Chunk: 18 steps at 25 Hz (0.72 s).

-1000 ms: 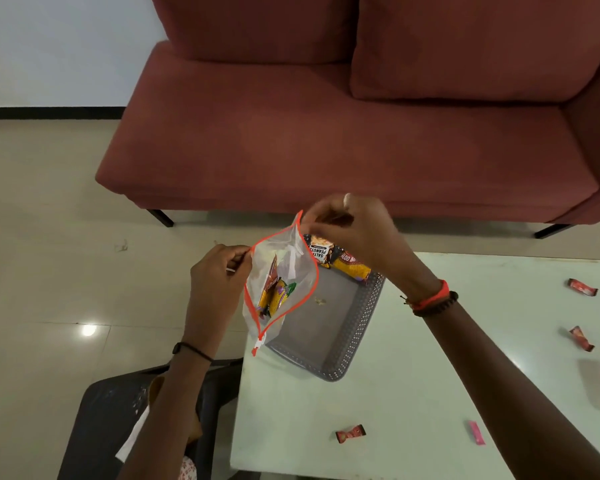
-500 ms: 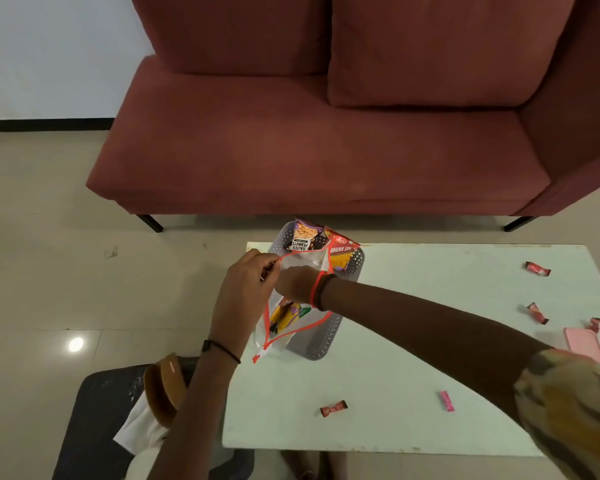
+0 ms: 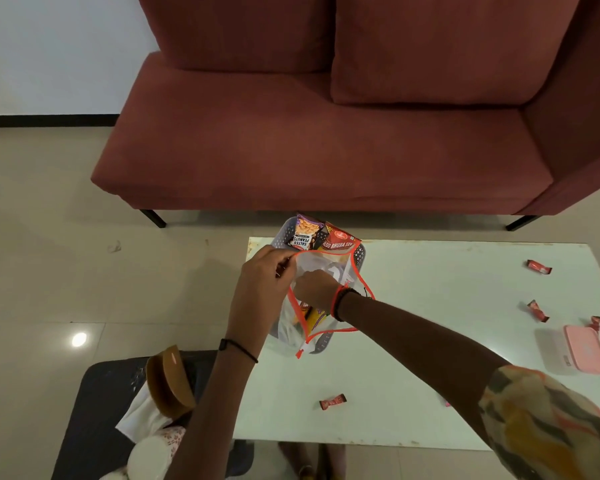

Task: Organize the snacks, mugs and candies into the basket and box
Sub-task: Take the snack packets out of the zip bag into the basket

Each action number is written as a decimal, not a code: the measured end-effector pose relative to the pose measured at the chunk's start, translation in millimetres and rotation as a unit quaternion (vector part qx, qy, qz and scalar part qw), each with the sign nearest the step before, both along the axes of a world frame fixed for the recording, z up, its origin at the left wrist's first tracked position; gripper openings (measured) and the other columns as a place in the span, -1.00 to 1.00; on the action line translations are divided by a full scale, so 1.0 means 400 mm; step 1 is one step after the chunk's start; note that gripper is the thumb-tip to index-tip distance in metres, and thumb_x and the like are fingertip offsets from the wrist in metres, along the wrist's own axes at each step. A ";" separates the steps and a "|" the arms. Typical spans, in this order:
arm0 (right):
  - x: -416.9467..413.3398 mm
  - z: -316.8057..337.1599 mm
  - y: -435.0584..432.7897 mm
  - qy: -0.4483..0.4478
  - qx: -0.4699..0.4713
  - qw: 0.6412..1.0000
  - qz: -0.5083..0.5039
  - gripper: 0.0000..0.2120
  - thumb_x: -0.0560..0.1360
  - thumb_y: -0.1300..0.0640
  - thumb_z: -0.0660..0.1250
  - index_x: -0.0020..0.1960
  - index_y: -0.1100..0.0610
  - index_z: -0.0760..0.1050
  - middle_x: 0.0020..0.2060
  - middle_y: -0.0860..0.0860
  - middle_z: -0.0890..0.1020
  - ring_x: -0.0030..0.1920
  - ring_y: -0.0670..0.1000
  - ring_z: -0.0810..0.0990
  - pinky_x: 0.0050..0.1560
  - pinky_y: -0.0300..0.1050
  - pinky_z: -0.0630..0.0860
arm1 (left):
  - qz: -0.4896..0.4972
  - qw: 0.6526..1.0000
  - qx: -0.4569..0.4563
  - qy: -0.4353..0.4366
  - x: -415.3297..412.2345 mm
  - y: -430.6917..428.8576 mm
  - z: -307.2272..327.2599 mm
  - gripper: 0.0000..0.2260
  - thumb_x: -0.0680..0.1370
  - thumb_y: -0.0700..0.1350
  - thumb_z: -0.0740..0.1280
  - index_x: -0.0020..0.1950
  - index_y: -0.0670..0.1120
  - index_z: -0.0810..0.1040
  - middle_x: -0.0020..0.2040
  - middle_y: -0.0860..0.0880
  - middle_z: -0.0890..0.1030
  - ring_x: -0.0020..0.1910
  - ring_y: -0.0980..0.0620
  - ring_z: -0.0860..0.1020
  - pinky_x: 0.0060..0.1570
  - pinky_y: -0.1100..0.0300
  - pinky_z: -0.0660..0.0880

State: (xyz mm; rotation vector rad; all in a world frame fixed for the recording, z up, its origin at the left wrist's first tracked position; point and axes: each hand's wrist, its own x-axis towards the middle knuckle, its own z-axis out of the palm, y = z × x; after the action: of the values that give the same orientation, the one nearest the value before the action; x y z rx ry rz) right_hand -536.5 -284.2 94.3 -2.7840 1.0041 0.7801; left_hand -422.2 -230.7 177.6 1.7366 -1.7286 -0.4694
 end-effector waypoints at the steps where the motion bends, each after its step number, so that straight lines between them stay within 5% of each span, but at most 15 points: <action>1: 0.002 0.006 0.004 -0.004 0.004 1.000 -0.004 -0.73 0.60 0.35 0.08 0.19 0.30 0.50 0.10 0.18 0.63 0.14 0.20 0.60 0.13 0.02 0.55 | 0.008 1.000 0.008 0.001 0.003 -0.002 -0.003 -0.79 0.52 -0.16 0.34 0.10 -0.20 0.61 0.05 -0.17 0.66 -0.09 0.08 0.54 -0.01 0.32 0.38; 4: 0.007 0.069 0.017 -0.051 -0.067 0.996 0.024 -0.94 0.28 0.14 0.54 -0.28 0.07 0.67 -0.38 -0.02 0.69 -0.32 -0.05 0.69 -0.33 -0.24 0.60 | 0.025 0.999 0.031 0.006 0.019 -0.010 -0.006 -0.78 0.51 -0.16 0.35 0.10 -0.23 0.60 0.04 -0.20 0.66 -0.05 -0.06 0.60 0.01 0.27 0.39; 5: 0.006 0.086 0.019 -0.072 -0.102 0.992 0.026 -0.88 0.18 0.14 0.59 -0.38 0.06 0.65 -0.48 -0.04 0.64 -0.43 -0.07 0.65 -0.45 -0.29 0.54 | 0.030 0.999 0.037 0.012 0.030 -0.015 -0.005 -0.79 0.51 -0.16 0.35 0.09 -0.24 0.60 0.02 -0.21 0.66 -0.06 -0.09 0.60 0.00 0.25 0.41; 9: 0.025 0.155 -0.013 -0.104 -0.042 0.993 -0.035 -0.78 0.53 0.41 0.15 0.00 0.26 0.56 -0.08 0.18 0.65 -0.06 0.22 0.66 -0.21 -0.05 0.47 | 0.063 0.995 0.067 0.022 0.088 -0.052 0.003 -0.81 0.52 -0.16 0.34 0.03 -0.24 0.62 -0.04 -0.21 0.67 -0.15 -0.02 0.56 -0.10 0.25 0.43; 14: 0.055 0.243 -0.029 -0.196 -0.085 0.976 -0.035 -0.75 0.50 0.38 0.21 0.10 0.19 0.55 -0.01 0.14 0.65 0.01 0.18 0.65 -0.04 0.06 0.60 | 0.075 0.994 0.066 0.045 0.166 -0.084 0.029 -0.88 0.48 -0.16 0.37 -0.09 -0.18 0.67 -0.22 -0.12 0.68 -0.35 0.09 0.54 -0.30 0.35 0.36; 16: 0.060 0.289 -0.039 -0.222 -0.090 0.969 -0.053 -0.75 0.50 0.36 0.21 0.09 0.16 0.56 -0.02 0.11 0.65 0.01 0.17 0.64 -0.12 -0.02 0.55 | 0.081 0.994 0.059 0.043 0.195 -0.092 0.039 -0.88 0.49 -0.17 0.36 -0.08 -0.18 0.68 -0.24 -0.10 0.67 -0.37 0.15 0.52 -0.30 0.37 0.35; 18: 0.060 0.338 -0.053 -0.270 -0.079 0.955 -0.096 -0.75 0.53 0.27 0.22 0.11 0.10 0.58 -0.03 0.10 0.66 -0.01 0.18 0.64 -0.20 -0.06 0.45 | 0.092 0.994 0.058 0.026 0.225 -0.105 0.045 -0.86 0.50 -0.17 0.36 -0.05 -0.20 0.67 -0.20 -0.15 0.69 -0.31 0.02 0.58 -0.23 0.30 0.36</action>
State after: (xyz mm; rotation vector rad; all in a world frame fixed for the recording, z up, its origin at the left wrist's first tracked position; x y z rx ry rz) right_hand -512.5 -305.3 229.7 -2.7171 1.2230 -0.0964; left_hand -332.3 -272.6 195.5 1.9275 -1.5143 -0.5377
